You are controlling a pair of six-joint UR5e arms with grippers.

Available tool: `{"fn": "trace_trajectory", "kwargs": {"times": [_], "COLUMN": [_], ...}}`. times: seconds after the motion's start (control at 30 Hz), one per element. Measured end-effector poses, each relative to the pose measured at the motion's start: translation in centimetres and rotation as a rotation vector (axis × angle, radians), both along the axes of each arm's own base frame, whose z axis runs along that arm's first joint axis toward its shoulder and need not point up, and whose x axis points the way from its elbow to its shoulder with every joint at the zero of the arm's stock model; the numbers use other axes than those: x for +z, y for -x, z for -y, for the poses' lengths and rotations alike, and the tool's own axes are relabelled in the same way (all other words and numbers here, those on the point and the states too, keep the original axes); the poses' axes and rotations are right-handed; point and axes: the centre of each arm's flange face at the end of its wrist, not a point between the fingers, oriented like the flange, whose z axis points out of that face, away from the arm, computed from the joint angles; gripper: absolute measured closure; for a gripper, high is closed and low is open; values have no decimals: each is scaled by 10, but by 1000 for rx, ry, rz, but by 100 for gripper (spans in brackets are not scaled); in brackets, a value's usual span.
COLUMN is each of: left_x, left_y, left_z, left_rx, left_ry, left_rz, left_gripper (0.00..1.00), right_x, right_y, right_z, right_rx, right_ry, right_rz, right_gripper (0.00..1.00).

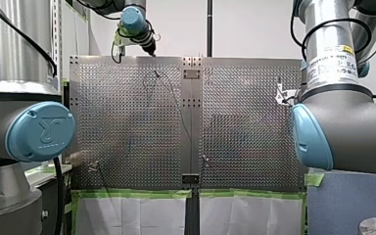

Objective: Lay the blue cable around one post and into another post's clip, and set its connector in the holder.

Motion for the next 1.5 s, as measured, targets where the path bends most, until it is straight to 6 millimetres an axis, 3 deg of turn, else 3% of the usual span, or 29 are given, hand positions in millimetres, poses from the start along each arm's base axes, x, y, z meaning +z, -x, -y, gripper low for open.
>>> {"fn": "trace_trajectory", "kwargs": {"times": [0.57, 1.13, 1.5], "left_x": [-13, -24, -27], "left_y": [16, 35, 42], "left_z": [-8, -14, -29], "left_rx": [-8, -18, 78], "left_ry": [-189, -242, -200], "left_rz": [-138, -290, -373], "left_gripper": [0, 0, 0], "right_x": [0, 0, 0], "right_y": [0, 0, 0], "right_z": [0, 0, 0], "right_rx": [0, 0, 0], "right_ry": [0, 0, 0], "right_rz": [0, 0, 0], "right_gripper": [0, 0, 0]}}
